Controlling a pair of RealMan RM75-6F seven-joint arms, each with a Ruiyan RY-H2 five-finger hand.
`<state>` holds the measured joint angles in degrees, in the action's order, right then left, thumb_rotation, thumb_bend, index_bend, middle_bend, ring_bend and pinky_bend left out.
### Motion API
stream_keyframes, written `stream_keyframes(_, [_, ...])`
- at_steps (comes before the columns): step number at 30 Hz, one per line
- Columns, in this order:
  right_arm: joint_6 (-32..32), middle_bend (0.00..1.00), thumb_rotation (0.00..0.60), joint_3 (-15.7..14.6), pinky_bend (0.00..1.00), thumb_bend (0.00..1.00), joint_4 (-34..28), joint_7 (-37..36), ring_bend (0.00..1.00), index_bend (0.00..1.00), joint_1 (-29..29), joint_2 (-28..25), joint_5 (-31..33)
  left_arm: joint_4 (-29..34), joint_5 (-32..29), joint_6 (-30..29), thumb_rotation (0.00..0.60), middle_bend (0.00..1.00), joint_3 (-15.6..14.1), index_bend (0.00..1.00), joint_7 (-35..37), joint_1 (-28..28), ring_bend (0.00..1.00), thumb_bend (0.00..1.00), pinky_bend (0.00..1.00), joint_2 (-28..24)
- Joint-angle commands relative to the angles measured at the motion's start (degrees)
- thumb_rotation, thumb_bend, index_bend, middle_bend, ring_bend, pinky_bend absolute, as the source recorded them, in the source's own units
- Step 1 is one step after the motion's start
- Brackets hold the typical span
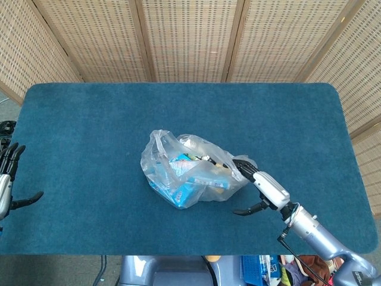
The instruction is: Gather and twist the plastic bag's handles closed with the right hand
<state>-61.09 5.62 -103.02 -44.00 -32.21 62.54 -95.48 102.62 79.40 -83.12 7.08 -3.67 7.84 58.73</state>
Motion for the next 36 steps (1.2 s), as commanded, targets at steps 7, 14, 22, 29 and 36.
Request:
stream_keyframes(7, [4.04, 0.24, 0.6, 1.27, 0.01, 0.16, -2.33, -10.02, 0.11, 0.19, -3.58, 0.91, 3.37, -0.13, -0.52, 0.14, 0.6, 0.0, 0.14, 0.0, -0.09, 0.16, 0.0, 0.06, 0.0, 0.11])
stream_keyframes(14, [7.95, 0.29, 0.6, 2.08, 0.02, 0.24, -3.43, -22.46, 0.13, 0.25, -7.0, 0.79, 4.79, -0.26, -0.71, 0.33, 0.6, 0.0, 0.15, 0.0, 0.3, 0.28, 0.0, 0.06, 0.0, 0.03])
stream_keyframes(22, [8.22, 0.32, 0.6, 4.28, 0.22, 0.33, -2.04, -33.14, 0.17, 0.26, -9.32, 2.85, 6.67, -0.5, -1.08, 0.57, 0.6, 0.0, 0.28, 0.0, 1.13, 0.38, 0.0, 0.07, 0.0, -0.22])
stream_keyframes(29, [8.18, 0.36, 0.6, 5.5, 0.31, 0.39, -2.95, -33.64, 0.25, 0.27, -9.58, 3.33, 9.87, -0.67, -1.48, 0.9, 0.6, 0.0, 0.41, 0.0, 1.81, 0.52, 0.0, 0.07, 0.0, -0.39])
stream_keyframes(36, [10.88, 0.38, 0.6, 6.35, 0.34, 0.4, -4.57, -39.98, 0.27, 0.29, -10.44, 1.87, 11.12, -0.75, -1.52, 1.08, 0.6, 0.0, 0.39, 0.0, 1.96, 0.66, 0.0, 0.07, 0.0, -0.45])
